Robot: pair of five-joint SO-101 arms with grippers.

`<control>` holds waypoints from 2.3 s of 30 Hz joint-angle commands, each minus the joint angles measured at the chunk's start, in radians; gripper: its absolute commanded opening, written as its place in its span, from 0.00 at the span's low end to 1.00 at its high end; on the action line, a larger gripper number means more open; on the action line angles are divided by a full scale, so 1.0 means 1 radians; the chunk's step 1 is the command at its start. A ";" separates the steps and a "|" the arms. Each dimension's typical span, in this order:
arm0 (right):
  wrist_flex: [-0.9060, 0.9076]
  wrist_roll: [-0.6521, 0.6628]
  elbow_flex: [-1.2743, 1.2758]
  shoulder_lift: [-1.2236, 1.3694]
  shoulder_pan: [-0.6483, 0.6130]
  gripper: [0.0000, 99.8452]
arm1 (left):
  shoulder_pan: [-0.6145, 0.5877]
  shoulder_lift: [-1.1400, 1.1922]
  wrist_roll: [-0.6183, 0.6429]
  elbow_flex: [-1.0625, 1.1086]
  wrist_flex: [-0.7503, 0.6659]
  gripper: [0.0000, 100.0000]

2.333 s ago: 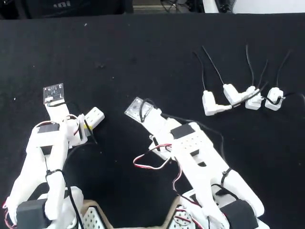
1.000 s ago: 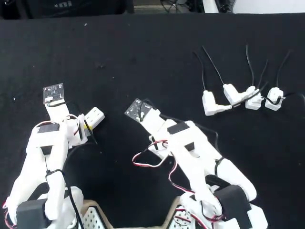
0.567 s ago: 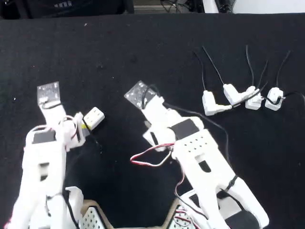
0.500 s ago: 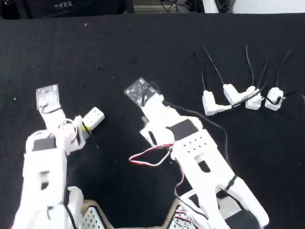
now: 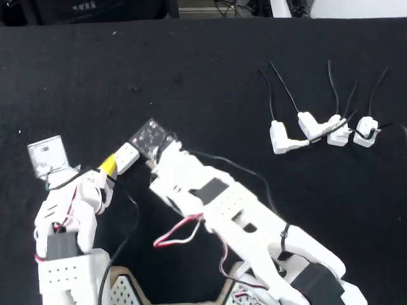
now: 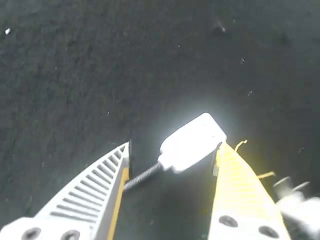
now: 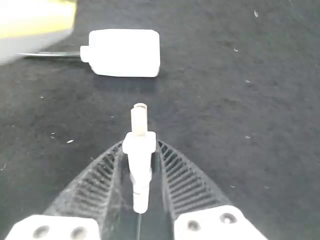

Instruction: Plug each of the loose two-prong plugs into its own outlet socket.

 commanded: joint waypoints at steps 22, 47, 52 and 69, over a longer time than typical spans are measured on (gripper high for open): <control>-0.137 -0.009 0.030 -0.010 -0.169 0.01 | 0.166 -0.193 0.038 0.041 0.081 0.27; -0.141 -0.009 0.236 -0.478 -0.163 0.01 | 0.170 -0.193 -0.034 0.082 0.114 0.27; -0.132 -0.084 0.252 -0.573 -0.110 0.01 | 0.168 -0.193 -0.035 0.082 0.117 0.27; -0.140 -0.104 0.305 -0.615 -0.115 0.01 | 0.170 -0.193 -0.029 0.082 0.089 0.27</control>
